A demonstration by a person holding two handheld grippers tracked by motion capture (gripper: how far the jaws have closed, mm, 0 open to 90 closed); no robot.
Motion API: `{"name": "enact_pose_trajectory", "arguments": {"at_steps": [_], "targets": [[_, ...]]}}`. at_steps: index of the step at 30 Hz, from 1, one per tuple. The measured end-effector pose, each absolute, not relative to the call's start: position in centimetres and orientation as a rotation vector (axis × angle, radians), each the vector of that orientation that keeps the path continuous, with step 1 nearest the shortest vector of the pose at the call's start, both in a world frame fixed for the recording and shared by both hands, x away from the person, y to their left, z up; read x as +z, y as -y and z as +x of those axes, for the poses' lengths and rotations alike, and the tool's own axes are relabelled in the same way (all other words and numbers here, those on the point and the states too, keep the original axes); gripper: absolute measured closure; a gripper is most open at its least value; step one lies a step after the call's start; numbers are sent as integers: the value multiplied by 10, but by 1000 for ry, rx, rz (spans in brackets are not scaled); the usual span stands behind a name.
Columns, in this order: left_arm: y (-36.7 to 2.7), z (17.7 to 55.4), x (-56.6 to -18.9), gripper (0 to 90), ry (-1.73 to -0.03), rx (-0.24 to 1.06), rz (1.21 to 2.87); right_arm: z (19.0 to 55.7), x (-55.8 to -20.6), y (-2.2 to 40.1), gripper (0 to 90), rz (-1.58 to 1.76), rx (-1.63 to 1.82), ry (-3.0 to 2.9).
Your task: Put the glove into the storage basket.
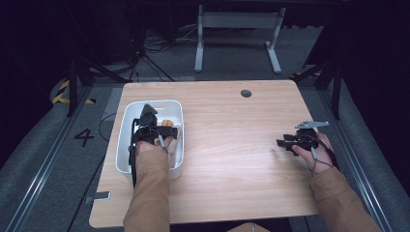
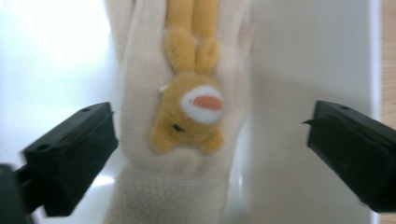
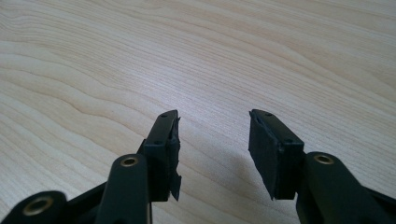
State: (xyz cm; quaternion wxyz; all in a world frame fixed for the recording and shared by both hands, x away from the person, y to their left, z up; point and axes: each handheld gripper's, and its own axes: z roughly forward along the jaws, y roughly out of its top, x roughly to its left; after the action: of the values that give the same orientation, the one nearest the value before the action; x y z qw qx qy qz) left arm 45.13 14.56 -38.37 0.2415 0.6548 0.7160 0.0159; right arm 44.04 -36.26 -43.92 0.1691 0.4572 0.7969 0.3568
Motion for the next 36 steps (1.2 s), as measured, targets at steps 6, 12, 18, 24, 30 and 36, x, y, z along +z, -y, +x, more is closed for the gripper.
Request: {"name": "enact_pose_trajectory", "arguments": {"at_steps": [6, 12, 18, 24, 30, 36], "targets": [[-140, 433, -360, 149, -1810, 175, 1743, 440, -439, 362, 538, 1289, 1019, -2266], [-129, 420, -345, 144, -1641, 161, 1734, 439, -439, 362, 534, 1283, 1021, -2267], [-108, 404, -333, 139, -1450, 162, 1749, 437, -439, 365, 531, 1299, 1015, -2256], [-89, 398, -330, 138, -1290, 128, 1763, 435, -438, 367, 527, 1307, 1020, -2250], [-68, 398, -333, 136, -1160, 115, 1816, 433, -439, 371, 527, 1325, 1020, -2240], [-50, 397, -337, 151, -1100, 35, 1853, 431, -440, 374, 520, 1330, 1025, -2239]]}}
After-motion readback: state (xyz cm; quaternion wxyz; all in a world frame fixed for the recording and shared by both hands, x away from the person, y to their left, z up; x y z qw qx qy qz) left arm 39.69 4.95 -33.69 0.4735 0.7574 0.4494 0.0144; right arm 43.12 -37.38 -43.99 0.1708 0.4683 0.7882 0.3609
